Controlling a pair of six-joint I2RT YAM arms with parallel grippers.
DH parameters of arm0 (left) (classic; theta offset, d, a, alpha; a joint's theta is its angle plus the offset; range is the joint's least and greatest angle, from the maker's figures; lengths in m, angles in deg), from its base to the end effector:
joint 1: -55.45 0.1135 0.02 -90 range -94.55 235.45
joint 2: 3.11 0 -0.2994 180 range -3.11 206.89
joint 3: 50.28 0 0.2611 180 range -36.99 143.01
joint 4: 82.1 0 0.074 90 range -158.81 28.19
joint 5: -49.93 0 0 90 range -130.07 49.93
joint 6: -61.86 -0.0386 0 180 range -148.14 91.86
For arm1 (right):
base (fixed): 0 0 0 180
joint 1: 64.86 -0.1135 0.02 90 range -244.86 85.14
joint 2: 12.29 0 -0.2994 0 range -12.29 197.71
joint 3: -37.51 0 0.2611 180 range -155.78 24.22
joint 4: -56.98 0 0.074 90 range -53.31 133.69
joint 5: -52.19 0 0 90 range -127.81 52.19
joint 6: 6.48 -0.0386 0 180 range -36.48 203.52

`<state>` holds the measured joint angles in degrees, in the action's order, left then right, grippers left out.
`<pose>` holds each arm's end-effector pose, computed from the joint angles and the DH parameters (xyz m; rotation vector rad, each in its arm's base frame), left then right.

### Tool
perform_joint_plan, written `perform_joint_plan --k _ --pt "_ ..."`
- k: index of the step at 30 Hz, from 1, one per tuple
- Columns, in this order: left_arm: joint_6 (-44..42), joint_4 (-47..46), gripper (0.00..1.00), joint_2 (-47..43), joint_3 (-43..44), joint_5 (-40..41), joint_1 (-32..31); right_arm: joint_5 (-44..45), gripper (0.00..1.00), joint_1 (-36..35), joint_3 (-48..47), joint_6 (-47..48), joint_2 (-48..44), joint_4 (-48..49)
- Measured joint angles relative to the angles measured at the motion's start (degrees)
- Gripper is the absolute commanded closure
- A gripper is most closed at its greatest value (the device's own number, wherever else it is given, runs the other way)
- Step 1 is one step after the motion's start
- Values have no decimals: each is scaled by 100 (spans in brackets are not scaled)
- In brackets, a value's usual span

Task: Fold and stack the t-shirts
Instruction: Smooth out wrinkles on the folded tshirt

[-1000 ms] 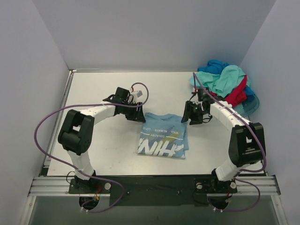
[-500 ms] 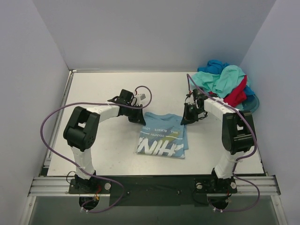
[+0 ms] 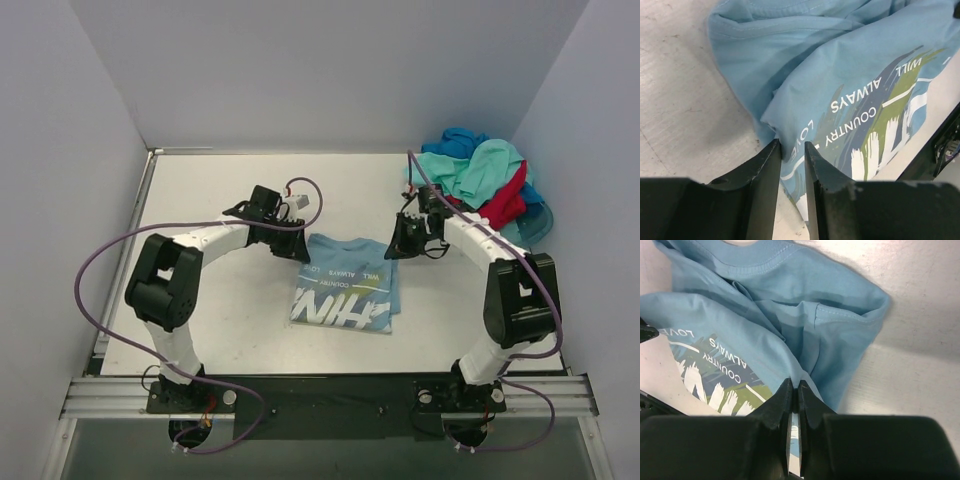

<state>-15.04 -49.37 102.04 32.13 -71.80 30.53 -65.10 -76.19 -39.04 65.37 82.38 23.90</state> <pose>0.3538 -0.1868 0.2136 0.4940 2.5515 -0.9577 0.3499 0.0882 0.2463 -0.0643 2.4967 0.8072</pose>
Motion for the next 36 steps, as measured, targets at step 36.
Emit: perform_joint_plan --k 36 --pt "317 -352 100 -428 494 -1139 109 -221 100 313 393 -570 -643 603"
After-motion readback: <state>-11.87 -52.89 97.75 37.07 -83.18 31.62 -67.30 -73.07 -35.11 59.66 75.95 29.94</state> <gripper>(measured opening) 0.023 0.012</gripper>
